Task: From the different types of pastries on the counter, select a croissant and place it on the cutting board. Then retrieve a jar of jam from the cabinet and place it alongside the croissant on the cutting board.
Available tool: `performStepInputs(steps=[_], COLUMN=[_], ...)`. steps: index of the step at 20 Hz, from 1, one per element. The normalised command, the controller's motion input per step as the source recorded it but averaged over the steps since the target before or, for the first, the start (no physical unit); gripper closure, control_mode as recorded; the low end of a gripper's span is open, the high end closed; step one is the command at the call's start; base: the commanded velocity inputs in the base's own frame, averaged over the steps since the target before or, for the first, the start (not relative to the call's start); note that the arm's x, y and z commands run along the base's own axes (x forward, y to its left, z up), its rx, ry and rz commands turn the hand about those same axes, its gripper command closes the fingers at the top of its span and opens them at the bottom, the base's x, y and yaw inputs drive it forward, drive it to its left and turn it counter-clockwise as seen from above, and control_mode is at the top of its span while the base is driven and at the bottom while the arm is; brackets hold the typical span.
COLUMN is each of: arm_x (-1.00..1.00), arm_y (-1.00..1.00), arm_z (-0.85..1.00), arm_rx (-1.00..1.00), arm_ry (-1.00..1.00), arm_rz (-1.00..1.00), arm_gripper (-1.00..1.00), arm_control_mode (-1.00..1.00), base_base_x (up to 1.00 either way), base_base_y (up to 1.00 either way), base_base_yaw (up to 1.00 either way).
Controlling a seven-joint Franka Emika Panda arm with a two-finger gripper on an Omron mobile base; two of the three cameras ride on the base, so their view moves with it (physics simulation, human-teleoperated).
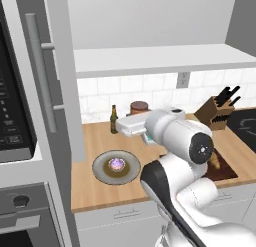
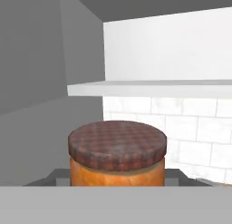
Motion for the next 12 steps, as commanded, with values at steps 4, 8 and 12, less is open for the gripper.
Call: performStepInputs(steps=[4,8,12], arm_x=[-0.22,0.00,-0.09], arm_y=[-0.55,-0.57,-0.59], arm_z=[-0.61,-0.58,-0.58], arm_rx=[0.01,0.04,0.03], arm_ry=[0.00,0.03,0.01], arm_rz=[0.05,0.10,0.10], arm_gripper=[1.00,1.00,1.00], arm_control_mode=[-1.00,-1.00,-1.00], base_base_x=[0.00,0.00,0.00], base_base_y=[0.00,0.00,0.00], base_base_yaw=[0.00,0.00,0.00])
